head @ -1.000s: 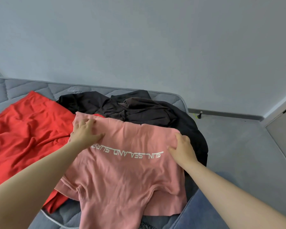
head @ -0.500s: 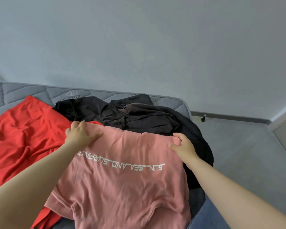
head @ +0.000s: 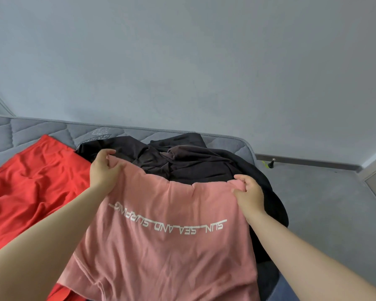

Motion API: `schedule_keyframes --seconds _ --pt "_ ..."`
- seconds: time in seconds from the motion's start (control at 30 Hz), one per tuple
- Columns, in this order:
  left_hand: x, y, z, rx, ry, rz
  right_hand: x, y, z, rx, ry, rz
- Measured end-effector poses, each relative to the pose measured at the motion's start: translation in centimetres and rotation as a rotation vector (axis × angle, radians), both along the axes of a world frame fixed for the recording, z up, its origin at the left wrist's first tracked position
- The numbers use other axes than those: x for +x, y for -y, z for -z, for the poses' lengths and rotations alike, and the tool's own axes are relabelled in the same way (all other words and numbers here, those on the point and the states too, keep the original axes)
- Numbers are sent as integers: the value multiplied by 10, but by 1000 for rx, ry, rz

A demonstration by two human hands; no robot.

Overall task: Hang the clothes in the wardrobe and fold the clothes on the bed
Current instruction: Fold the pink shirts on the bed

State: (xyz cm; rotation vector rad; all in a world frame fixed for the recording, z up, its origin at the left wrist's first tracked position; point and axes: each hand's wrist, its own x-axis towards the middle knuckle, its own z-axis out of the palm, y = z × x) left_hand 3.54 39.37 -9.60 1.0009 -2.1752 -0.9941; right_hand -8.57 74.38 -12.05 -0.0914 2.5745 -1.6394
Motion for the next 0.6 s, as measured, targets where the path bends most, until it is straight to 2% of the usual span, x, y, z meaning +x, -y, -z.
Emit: schedule_keyframes --seconds 0.13,0.23,0.33,0.4,0.5,0.6 --pt "-21 18 -21 1 -97 -120 -28 7 -9 -163 10 241" --pt "-30 20 -22 41 -21 -172 -43 7 -8 -285 127 268" --pt "-32 4 -2 56 230 -19 -38 -1 3 -91 293 78" --pt "-30 -5 13 19 336 104 -25 -10 14 29 327 30" --pt "-27 -2 25 -49 303 138 -18 -19 25 85 288 38" --pt "-29 9 21 -29 122 67 -23 -15 22 41 215 34"
